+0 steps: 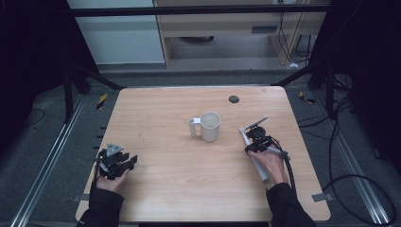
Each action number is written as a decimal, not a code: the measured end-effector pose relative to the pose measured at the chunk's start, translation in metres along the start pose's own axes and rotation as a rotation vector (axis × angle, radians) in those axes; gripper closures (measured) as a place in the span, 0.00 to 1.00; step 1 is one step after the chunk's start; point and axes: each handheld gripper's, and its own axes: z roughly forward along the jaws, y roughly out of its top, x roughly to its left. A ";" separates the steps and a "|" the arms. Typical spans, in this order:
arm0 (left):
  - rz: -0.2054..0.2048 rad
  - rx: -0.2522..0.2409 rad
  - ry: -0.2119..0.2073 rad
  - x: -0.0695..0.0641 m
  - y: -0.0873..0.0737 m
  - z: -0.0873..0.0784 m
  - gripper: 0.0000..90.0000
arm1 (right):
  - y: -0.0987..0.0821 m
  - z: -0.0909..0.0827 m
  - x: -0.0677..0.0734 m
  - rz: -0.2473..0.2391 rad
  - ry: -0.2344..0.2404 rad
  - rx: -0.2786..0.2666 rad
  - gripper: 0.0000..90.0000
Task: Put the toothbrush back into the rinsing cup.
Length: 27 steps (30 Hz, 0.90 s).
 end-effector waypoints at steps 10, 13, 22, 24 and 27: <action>-0.001 0.000 -0.001 0.000 0.000 0.000 0.67 | 0.001 0.000 0.000 0.018 0.005 -0.002 0.75; -0.001 0.000 -0.001 0.000 0.000 0.000 0.67 | 0.000 0.000 0.000 0.024 0.009 0.002 0.75; -0.001 0.001 -0.003 0.000 0.000 0.000 0.67 | 0.000 -0.012 -0.001 0.032 0.027 -0.015 0.75; -0.001 0.001 -0.003 -0.001 0.000 0.000 0.67 | -0.001 -0.016 -0.001 0.032 0.033 -0.022 0.75; -0.001 0.001 -0.003 -0.001 0.000 0.000 0.67 | -0.001 -0.019 -0.001 0.040 0.040 -0.029 0.75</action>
